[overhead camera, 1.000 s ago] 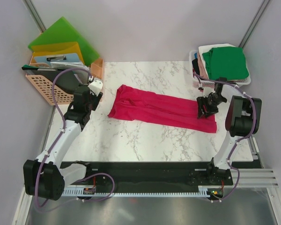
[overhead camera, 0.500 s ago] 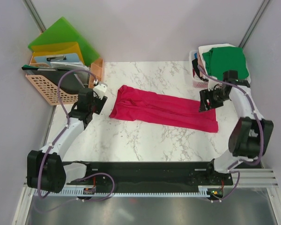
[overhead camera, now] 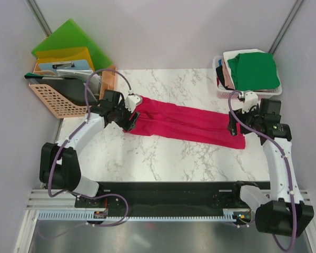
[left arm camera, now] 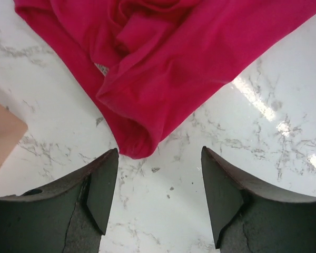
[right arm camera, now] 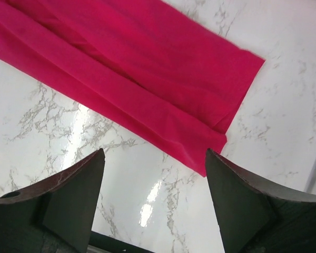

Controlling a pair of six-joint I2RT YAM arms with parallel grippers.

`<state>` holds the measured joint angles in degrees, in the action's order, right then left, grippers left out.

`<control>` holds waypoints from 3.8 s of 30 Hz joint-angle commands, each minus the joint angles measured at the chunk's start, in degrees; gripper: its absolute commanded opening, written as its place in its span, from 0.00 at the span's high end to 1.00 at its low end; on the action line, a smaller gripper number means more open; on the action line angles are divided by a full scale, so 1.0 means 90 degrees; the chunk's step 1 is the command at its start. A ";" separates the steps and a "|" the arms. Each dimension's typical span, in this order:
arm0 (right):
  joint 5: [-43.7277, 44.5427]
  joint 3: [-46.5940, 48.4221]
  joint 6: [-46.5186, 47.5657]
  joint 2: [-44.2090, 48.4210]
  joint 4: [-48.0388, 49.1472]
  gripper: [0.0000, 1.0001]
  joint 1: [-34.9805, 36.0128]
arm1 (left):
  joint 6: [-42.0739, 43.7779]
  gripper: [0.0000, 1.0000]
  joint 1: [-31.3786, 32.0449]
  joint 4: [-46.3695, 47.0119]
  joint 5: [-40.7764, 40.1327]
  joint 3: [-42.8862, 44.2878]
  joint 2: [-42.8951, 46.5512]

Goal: Fold and stack the t-shirts
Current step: Fold the other side of the tshirt into a rectangle

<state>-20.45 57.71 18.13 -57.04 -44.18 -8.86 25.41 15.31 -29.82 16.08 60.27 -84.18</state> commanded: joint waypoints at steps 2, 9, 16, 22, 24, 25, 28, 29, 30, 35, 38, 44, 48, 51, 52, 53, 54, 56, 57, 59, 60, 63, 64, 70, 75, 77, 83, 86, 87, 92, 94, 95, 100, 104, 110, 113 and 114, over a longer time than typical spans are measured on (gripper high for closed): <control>0.0016 -0.0055 -0.0266 -0.0244 0.0300 0.16 -0.0021 | 0.0214 0.28 0.0018 -0.0329 0.0607 0.0899 -0.0303; -0.0014 -0.0065 -0.0315 -0.0186 0.0290 0.16 -0.0031 | 0.0321 0.29 0.0008 -0.0299 0.0186 0.1760 -0.1485; -0.0052 -0.0114 -0.0325 -0.0137 0.0300 0.15 -0.0021 | 0.0292 0.29 0.0018 -0.0222 0.0118 0.2336 -0.2179; -0.0160 -0.0163 -0.0335 -0.0157 0.0300 0.15 -0.0021 | 0.0175 0.64 0.0018 -0.0143 0.0070 0.2541 -0.2550; -0.0043 -0.0143 -0.0325 -0.0118 0.0300 0.15 -0.0031 | 0.0204 0.98 0.0018 -0.0153 -0.0047 0.2551 -0.2677; 0.0006 -0.0124 -0.0315 -0.0079 0.0300 0.15 -0.0021 | 0.0223 0.98 0.0008 -0.0163 -0.0058 0.2542 -0.2707; 0.0036 -0.0104 -0.0296 -0.0117 0.0310 0.15 -0.0021 | 0.0263 0.98 0.0018 -0.0182 -0.0058 0.2444 -0.2727; 0.0016 -0.0114 -0.0296 -0.0137 0.0319 0.14 -0.0021 | 0.0272 0.94 0.0018 -0.0182 -0.0067 0.2425 -0.2717; -0.0042 -0.0123 -0.0296 -0.0166 0.0310 0.15 -0.0021 | 0.0311 0.81 0.0018 -0.0173 -0.0077 0.2386 -0.2697; -0.0121 -0.0182 -0.0305 -0.0225 0.0339 0.15 -0.0021 | 0.0390 0.46 0.0018 -0.0124 -0.0136 0.2327 -0.2561; -0.0111 -0.0202 -0.0305 -0.0186 0.0329 0.15 -0.0021 | 0.0341 0.43 0.0018 -0.0104 -0.0077 0.2356 -0.2492; 0.0006 -0.0299 -0.0296 -0.0098 0.0388 0.14 -0.0021 | 0.0214 0.43 0.0018 -0.0114 0.0167 0.2463 -0.2599; -0.0013 -0.0348 -0.0296 -0.0108 0.0407 0.14 -0.0021 | 0.0146 0.43 0.0018 -0.0114 0.0264 0.2425 -0.2406; -0.0013 -0.0387 -0.0296 -0.0118 0.0436 0.15 -0.0021 | 0.0077 0.43 0.0018 -0.0153 0.0459 0.2327 -0.1996; -0.0013 -0.0407 -0.0296 -0.0118 0.0466 0.14 -0.0021 | 0.0048 0.43 0.0018 -0.0182 0.0566 0.2317 -0.1926; -0.0013 -0.0426 -0.0305 -0.0127 0.0476 0.14 -0.0021 | 0.0009 0.43 0.0027 -0.0240 0.0741 0.2307 -0.1887; -0.0042 -0.0436 -0.0334 -0.0166 0.0524 0.14 -0.0031 | -0.0001 0.42 0.0027 -0.0280 0.0791 0.2327 -0.1887; -0.0062 -0.0465 -0.0354 -0.0215 0.0554 0.15 -0.0021 | -0.0030 0.42 0.0047 -0.0319 0.0802 0.2307 -0.1964; -0.0062 -0.0465 -0.0364 -0.0254 0.0573 0.15 -0.0021 | -0.0030 0.43 0.0047 -0.0319 0.0792 0.2298 -0.2003; -0.0043 -0.0465 -0.0364 -0.0274 0.0573 0.15 -0.0021 | -0.0040 0.42 0.0056 -0.0319 0.0802 0.2297 -0.2159; -0.0023 -0.0465 -0.0354 -0.0274 0.0564 0.15 -0.0021 | -0.0050 0.42 0.0057 -0.0319 0.0821 0.2288 -0.2199; 0.0045 -0.0485 -0.0335 -0.0235 0.0573 0.15 -0.0021 | -0.0089 0.42 0.0105 -0.0309 0.0889 0.2268 -0.2355; 0.0045 -0.0495 -0.0335 -0.0235 0.0573 0.15 -0.0031 | -0.0108 0.42 0.0125 -0.0309 0.0890 0.2278 -0.2394; 0.0026 -0.0504 -0.0354 -0.0264 0.0622 0.15 -0.0021 | -0.0118 0.46 0.0193 -0.0251 0.0656 0.2404 -0.2853; 0.0006 -0.0485 -0.0354 -0.0264 0.0622 0.15 -0.0031 | -0.0128 0.64 0.0203 -0.0261 0.0538 0.2483 -0.3048; -0.0003 -0.0485 -0.0364 -0.0264 0.0632 0.15 -0.0021 | -0.0108 0.89 0.0203 -0.0280 0.0460 0.2483 -0.3068; -0.0013 -0.0573 -0.0345 -0.0293 0.0681 0.15 -0.0021 | -0.0108 0.98 0.0203 -0.0231 0.0431 0.2269 -0.2757; 0.0006 -0.0612 -0.0354 -0.0313 0.0710 0.15 -0.0021 | -0.0118 0.98 0.0203 -0.0251 0.0489 0.2035 -0.2397; 0.0016 -0.0612 -0.0354 -0.0313 0.0700 0.15 -0.0021 | -0.0128 0.98 0.0203 -0.0251 0.0489 0.1937 -0.2288; 0.0114 -0.0534 -0.0344 -0.0391 0.0798 0.14 -0.0021 | -0.0362 0.98 0.0232 -0.0708 0.1074 0.1351 -0.1916; 0.0094 -0.0495 -0.0345 -0.0498 0.0808 0.15 -0.0021 | -0.0343 0.98 0.0290 -0.0875 0.1211 0.1234 -0.1926; 0.0065 -0.0466 -0.0354 -0.0528 0.0808 0.15 -0.0021 | -0.0333 0.88 0.0339 -0.1050 0.1154 0.1233 -0.2013; 0.0055 -0.0397 -0.0354 -0.0577 0.0798 0.15 -0.0021 | -0.0255 0.40 0.0369 -0.1081 0.0929 0.1135 -0.2102; 0.0094 -0.0465 -0.0325 -0.0499 0.0798 0.15 -0.0021 | -0.0313 0.38 0.0369 -0.0925 0.0929 0.1164 -0.1858; 0.0114 -0.0602 -0.0296 -0.0547 0.0847 0.15 -0.0021 | -0.0518 0.37 0.0359 -0.0651 0.0763 0.1438 -0.1165; 0.0075 -0.0612 -0.0315 -0.0596 0.0886 0.15 -0.0021 | -0.0655 0.37 0.0359 -0.0603 0.0705 0.1555 -0.0775; 0.0065 -0.0621 -0.0325 -0.0606 0.0886 0.15 -0.0031 | -0.0694 0.37 0.0369 -0.0583 0.0665 0.1584 -0.0725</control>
<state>-19.57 52.51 15.64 -62.43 -38.06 -8.88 21.93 18.61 -37.45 22.63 71.37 -95.64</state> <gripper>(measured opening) 0.852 0.626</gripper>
